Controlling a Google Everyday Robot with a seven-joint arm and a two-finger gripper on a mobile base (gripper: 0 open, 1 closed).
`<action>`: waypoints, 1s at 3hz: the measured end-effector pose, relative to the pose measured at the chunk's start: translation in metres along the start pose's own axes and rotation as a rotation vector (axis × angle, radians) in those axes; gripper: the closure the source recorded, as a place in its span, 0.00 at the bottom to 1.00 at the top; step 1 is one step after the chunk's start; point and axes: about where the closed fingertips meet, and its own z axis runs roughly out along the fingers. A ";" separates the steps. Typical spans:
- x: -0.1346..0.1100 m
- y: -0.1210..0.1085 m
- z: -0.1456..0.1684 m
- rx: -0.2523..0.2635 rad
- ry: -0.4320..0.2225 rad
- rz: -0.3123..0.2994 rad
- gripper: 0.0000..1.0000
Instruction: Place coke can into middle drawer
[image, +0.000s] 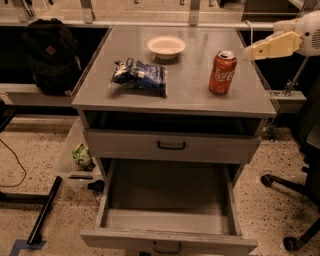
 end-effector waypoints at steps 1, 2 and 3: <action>0.006 0.019 0.025 -0.026 -0.011 0.022 0.00; 0.015 0.038 0.048 -0.053 -0.015 0.046 0.00; 0.015 0.038 0.048 -0.052 -0.014 0.046 0.00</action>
Offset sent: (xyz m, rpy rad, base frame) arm -0.0042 0.0592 -0.0378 0.0596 0.0434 0.0293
